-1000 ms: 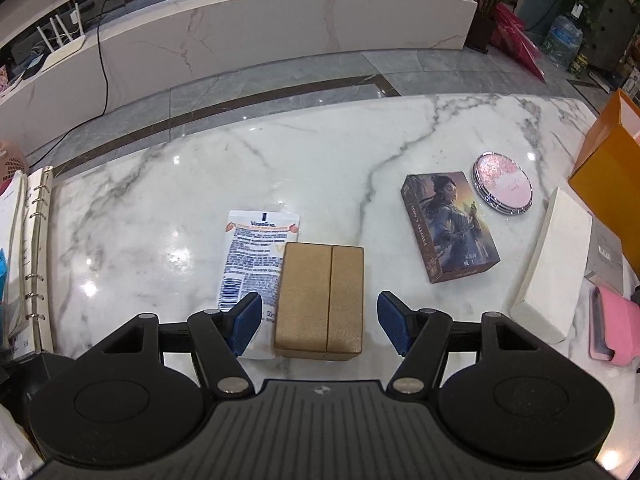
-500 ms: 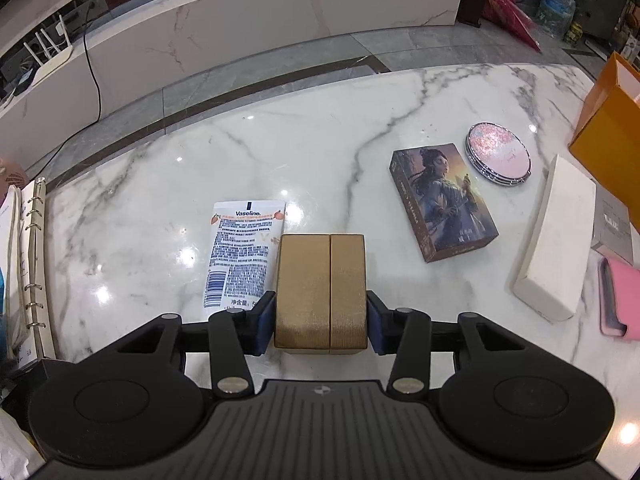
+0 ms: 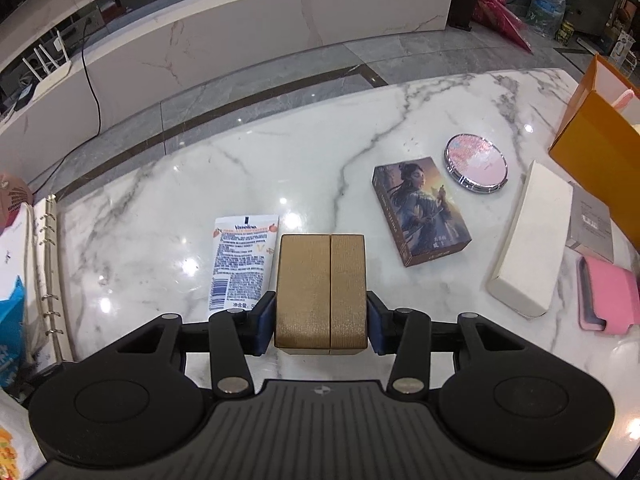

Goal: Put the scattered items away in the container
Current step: 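Carry the kraft box with the left tool while the right tool carries the black box to the orange box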

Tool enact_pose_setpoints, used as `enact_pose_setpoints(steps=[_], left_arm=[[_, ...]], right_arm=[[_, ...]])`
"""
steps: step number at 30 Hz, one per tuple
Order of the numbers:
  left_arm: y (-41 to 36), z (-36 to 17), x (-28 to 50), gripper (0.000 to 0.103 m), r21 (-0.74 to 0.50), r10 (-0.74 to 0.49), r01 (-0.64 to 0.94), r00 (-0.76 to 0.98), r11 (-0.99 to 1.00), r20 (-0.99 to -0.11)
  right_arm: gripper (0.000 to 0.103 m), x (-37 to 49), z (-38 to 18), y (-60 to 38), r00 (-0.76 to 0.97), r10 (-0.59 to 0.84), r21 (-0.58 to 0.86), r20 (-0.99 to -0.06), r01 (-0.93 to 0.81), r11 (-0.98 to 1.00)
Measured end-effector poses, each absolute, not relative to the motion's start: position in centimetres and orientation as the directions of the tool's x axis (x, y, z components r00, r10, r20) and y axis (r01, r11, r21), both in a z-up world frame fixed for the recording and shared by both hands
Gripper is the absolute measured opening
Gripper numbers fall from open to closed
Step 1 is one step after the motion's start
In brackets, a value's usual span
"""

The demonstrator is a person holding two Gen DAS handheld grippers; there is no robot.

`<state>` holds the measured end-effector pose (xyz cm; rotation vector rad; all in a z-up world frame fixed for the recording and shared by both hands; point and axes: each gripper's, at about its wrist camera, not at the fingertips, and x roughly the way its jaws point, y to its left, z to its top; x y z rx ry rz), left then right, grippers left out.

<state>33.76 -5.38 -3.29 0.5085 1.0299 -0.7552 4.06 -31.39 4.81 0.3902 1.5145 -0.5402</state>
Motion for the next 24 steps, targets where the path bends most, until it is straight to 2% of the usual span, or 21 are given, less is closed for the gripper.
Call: enact_pose_setpoints(steps=[14,24], left_arm=[[-6.7,2.5,31.5,0.052,0.06,-0.367,0.788,0.351,0.613,-0.861],[-9.0,6.2,28.8,0.052,0.096,-0.412,0.823,0.377,0.56,-0.829]], right_arm=[[0.078,3.6,8.2,-31.4,-0.017,-0.167,-0.151,-0.986,0.526,0.837],[0.078,3.5,13.7,-30.7,0.013,-0.266,-0.221,-0.964,0.517,0.827]])
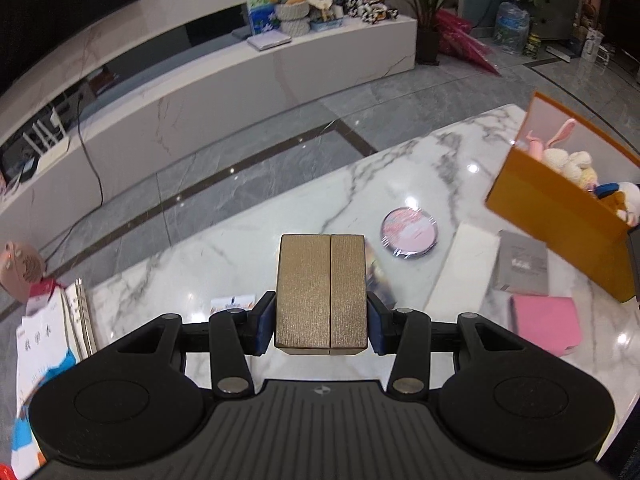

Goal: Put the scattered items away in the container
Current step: 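Carry the kraft box with the left tool while the right tool carries the black box to the orange box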

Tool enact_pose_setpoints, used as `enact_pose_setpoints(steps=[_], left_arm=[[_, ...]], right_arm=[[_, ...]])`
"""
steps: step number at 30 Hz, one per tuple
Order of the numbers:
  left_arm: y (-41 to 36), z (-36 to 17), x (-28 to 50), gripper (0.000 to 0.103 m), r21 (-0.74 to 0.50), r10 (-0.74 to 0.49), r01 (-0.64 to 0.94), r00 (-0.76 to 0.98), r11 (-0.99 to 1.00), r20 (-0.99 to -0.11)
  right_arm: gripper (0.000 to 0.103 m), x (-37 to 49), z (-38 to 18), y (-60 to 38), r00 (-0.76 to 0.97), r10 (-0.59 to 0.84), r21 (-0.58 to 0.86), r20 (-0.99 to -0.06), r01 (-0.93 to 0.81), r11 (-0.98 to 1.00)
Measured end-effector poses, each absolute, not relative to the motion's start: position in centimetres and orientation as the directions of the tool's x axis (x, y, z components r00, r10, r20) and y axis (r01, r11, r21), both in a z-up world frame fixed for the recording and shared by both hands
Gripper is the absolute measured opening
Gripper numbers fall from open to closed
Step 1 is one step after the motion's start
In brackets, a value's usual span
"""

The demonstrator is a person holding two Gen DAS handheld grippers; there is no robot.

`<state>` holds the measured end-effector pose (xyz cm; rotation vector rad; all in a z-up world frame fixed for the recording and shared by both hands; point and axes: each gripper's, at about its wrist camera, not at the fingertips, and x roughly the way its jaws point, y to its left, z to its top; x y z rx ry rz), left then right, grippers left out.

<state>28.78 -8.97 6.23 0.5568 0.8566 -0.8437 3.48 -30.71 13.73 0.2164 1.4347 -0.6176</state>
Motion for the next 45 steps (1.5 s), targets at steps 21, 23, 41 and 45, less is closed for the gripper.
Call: enact_pose_setpoints(steps=[21,23,41,45], left_arm=[[-18.2,15.7,21.5,0.052,0.091,-0.606,0.916,0.331,0.391,-0.724],[-19.4,16.2,20.7,0.052,0.101,-0.614,0.921,0.329,0.375,-0.718],[-35.3,11.1,16.3,0.052,-0.037,-0.645,0.976,0.112,0.214,-0.756],[-37.7,8.0,17.1,0.052,-0.071,-0.609,0.974,0.079,0.217,-0.789]], right_arm=[[0.078,-2.2,25.1,-30.3,0.025,-0.469,-0.367,-0.883,0.586,0.723],[0.078,-2.9,26.1,-30.4,0.028,-0.489,-0.376,-0.872,0.6,0.706],[0.077,-9.0,27.5,-34.2,0.063,-0.54,-0.343,-0.839,0.71,0.616],[0.077,-9.5,24.8,-35.5,0.077,-0.531,-0.31,-0.844,0.737,0.6]])
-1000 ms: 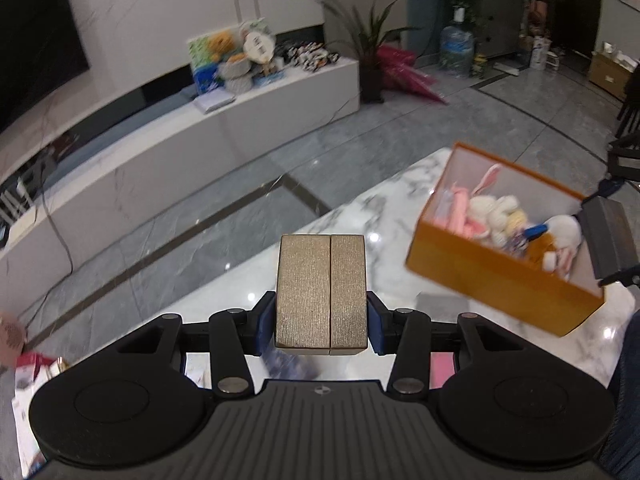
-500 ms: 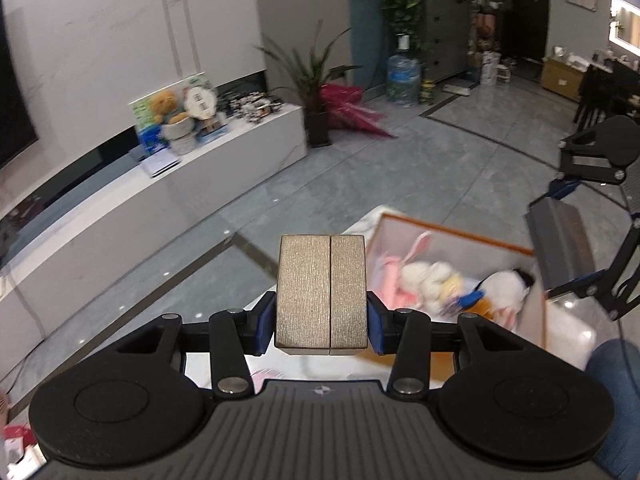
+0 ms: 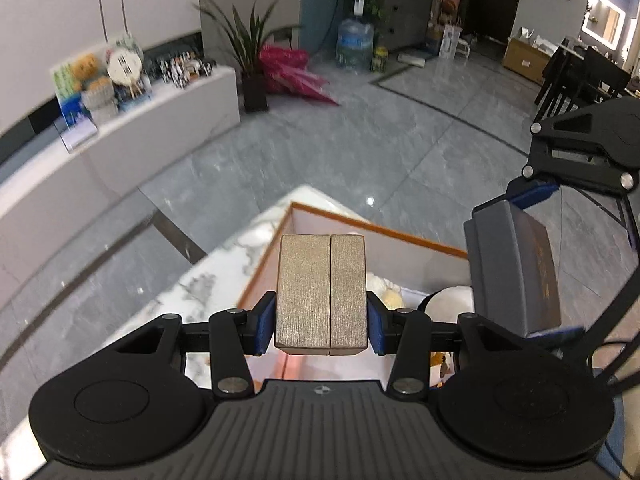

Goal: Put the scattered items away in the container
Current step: 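Carry the kraft box with the left tool while the right tool carries the black box to the orange box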

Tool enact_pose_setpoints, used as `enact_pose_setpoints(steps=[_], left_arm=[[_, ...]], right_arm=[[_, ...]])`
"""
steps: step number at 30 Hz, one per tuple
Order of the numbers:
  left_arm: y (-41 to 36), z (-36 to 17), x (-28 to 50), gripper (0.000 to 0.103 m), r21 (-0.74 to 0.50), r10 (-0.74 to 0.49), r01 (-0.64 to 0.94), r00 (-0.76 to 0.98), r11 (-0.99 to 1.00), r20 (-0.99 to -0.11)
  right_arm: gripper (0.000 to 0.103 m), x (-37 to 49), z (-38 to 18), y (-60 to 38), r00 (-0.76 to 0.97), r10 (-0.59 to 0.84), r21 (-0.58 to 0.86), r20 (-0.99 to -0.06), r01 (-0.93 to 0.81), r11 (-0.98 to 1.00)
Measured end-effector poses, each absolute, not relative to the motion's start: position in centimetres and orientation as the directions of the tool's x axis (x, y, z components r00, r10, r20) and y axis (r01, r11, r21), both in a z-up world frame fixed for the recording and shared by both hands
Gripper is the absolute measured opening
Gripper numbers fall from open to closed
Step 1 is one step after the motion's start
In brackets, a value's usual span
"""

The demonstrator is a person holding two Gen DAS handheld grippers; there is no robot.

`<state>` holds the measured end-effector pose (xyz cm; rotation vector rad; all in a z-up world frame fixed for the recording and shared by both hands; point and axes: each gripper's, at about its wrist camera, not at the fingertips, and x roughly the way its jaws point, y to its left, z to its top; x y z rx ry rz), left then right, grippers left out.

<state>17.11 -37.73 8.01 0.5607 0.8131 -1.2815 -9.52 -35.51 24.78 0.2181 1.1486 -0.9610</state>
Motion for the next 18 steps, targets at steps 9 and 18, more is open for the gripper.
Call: enact_pose_setpoints(steps=[9,18], left_arm=[[-39.4,1.5,20.1,0.052,-0.166,-0.527,0.947,0.004,0.275,-0.85],[-39.6,-1.1,21.9,0.052,-0.19,-0.484,0.932,-0.017,0.31,-0.875]], right_arm=[[0.077,-9.9,18.5,-39.6,0.13,-0.498,-0.196,-0.857,0.812,0.55],[0.077,-8.9,14.1,-42.5,0.2,-0.466,-0.085,-0.862,0.849,0.522]])
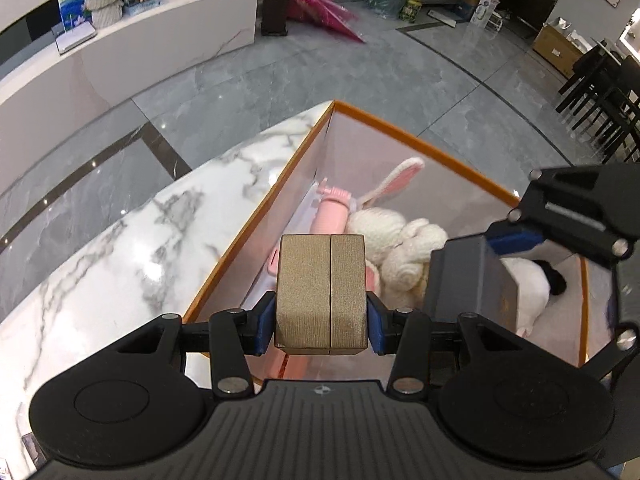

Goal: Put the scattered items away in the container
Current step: 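Carry the kraft box with the left tool while the right tool carries the black box to the orange box, then open both tools to drop the kraft box and black box into the orange box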

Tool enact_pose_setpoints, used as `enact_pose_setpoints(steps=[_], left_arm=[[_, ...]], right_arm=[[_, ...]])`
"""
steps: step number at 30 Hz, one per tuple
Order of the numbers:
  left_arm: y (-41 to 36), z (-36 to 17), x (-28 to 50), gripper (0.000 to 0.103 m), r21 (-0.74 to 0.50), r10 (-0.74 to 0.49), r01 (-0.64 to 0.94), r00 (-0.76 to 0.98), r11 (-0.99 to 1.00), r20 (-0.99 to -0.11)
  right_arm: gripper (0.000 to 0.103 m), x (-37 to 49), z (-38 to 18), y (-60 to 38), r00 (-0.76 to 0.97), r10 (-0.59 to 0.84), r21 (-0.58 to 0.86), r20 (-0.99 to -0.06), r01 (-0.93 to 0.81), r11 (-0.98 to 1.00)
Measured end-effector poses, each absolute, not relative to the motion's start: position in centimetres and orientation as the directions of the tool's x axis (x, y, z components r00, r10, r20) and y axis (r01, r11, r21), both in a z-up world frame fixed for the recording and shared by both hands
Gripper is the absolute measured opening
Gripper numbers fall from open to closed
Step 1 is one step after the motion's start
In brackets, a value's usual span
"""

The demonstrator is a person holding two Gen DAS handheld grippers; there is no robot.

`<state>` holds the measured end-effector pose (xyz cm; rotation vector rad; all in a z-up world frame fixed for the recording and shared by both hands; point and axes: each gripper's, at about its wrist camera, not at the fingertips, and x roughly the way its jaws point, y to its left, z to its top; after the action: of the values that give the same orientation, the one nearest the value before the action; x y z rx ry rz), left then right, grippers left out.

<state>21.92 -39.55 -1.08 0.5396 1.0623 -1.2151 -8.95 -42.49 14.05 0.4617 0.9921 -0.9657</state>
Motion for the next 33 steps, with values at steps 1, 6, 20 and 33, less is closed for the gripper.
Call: enact_pose_setpoints(steps=[1,6,20,33], left_arm=[[-39.6,-1.2,22.0,0.052,-0.194,-0.483,0.931,-0.022,0.309,-0.876],[-40.0,-2.1,21.8,0.052,-0.16,-0.454,0.94,-0.005,0.302,-0.891],[-41.5,-3.4,19.2,0.052,-0.075,-0.381,0.973,0.014,0.219,-0.925],[-41.8,-3.5,18.3,0.057,-0.047,-0.342,0.976,0.03,0.214,-0.939]], right_arm=[[0.077,-8.8,13.5,-42.7,0.204,-0.458,-0.077,-0.865,0.849,0.523],[0.077,-7.8,11.1,-43.1,0.211,-0.412,-0.062,-0.886,0.828,0.557],[0.077,-9.7,8.5,-44.9,0.241,-0.322,0.051,-0.915,0.864,0.5],[0.079,-9.4,8.8,-44.6,0.209,-0.292,0.029,-0.933,0.855,0.518]])
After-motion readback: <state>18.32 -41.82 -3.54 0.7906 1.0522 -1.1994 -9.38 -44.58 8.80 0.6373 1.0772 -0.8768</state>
